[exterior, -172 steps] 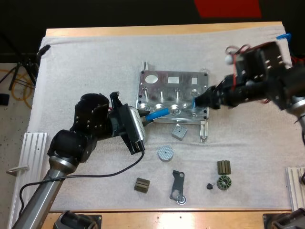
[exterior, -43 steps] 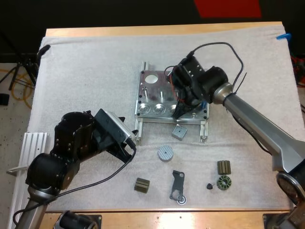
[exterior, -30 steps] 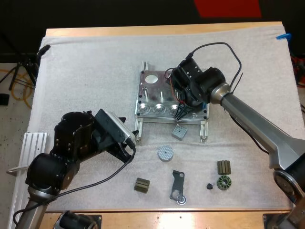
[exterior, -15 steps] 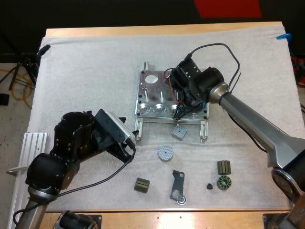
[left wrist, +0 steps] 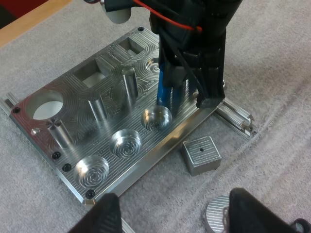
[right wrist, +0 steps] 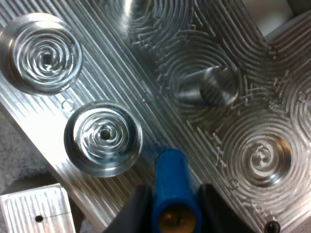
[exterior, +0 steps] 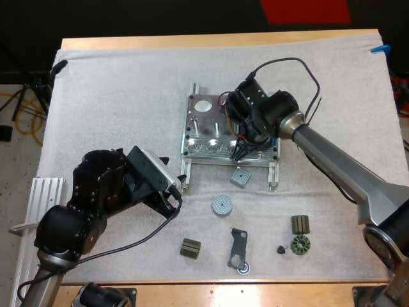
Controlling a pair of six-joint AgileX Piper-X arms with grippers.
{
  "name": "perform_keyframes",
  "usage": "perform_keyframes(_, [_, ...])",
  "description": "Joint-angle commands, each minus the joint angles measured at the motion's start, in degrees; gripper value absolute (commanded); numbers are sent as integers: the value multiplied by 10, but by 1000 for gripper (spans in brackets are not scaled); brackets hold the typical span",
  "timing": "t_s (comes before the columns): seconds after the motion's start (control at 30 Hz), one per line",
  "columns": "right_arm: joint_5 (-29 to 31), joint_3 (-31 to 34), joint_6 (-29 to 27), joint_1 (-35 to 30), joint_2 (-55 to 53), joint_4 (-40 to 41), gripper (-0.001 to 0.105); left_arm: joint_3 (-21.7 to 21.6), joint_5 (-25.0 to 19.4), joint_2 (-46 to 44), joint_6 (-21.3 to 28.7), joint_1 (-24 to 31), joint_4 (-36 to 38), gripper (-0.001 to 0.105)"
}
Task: Load cells from right to left
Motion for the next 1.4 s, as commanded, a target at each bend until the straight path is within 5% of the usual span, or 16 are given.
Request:
perform_keyframes(0.0, [-3,0,2,0,10,-3,31,-2,4,-4,-5,-1,-5,49])
perform_keyframes(0.13, [-3,0,22,0,3,-9,46,-2,4,-4,-4,-1,-5,49])
perform_keyframes(1.37, [62,2,10,-1,-19,-36,45,-2,4,-4,-4,-1,-5,49])
